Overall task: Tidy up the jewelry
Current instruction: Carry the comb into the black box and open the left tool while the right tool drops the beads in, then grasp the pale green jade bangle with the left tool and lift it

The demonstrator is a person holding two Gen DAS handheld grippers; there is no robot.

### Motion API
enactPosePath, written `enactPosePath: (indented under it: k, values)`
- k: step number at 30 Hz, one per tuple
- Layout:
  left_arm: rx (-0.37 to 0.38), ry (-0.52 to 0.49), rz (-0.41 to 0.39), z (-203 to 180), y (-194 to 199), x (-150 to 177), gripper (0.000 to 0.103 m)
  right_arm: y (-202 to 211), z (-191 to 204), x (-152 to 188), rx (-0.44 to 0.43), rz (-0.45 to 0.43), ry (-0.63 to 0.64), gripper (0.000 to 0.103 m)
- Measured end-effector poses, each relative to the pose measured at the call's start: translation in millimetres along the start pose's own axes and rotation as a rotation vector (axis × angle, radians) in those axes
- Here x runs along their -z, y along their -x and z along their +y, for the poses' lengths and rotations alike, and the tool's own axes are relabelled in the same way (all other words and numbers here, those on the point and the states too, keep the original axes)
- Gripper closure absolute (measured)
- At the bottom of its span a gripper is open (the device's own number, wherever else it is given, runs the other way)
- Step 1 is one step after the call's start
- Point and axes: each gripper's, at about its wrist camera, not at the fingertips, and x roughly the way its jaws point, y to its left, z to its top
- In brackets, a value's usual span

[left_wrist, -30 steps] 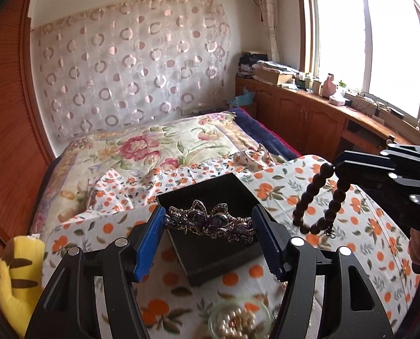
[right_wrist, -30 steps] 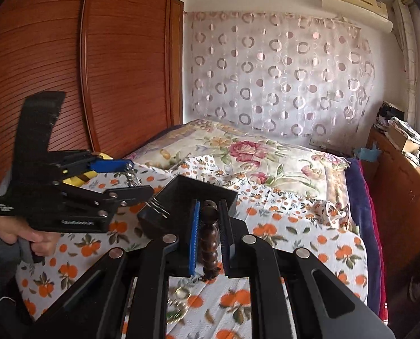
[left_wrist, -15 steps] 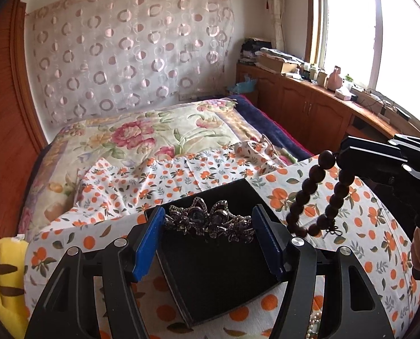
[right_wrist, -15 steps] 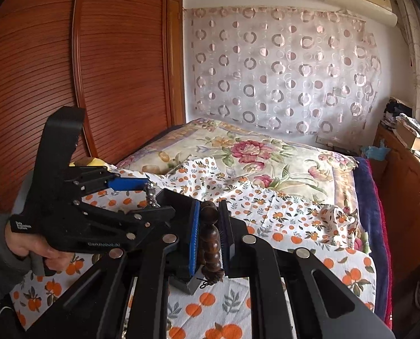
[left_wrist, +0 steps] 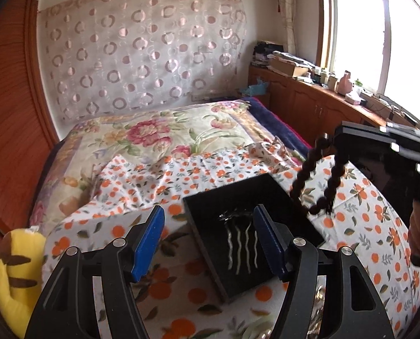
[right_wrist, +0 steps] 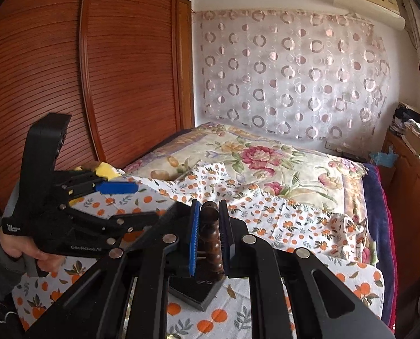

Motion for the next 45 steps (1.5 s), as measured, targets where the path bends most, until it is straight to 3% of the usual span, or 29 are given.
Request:
enactPosePath:
  k: [12, 23, 36, 45]
  values:
    - [-0.007, 0.037, 0.044, 16.2, 21.4, 43.7, 0.040, -29.3, 17.3, 17.8, -0.046, 0.095, 0.000, 0.088]
    - [0.012, 0.065, 0.082, 10.9, 30.9, 77.5, 0.036, -9.5, 20.3, 39.7, -0.009, 0.107, -0.038, 0.087]
    - [0.082, 0.035, 0.129, -16.3, 29.5, 98.8, 0.030, 17.4, 25.4, 122.4, 0.057, 0.222, -0.102, 0.087]
    - [0.141, 0.011, 0.174, -41.0, 19.2, 108.3, 0.024, 28.8, 36.4, 157.5, 0.073, 0.246, -0.143, 0.087]
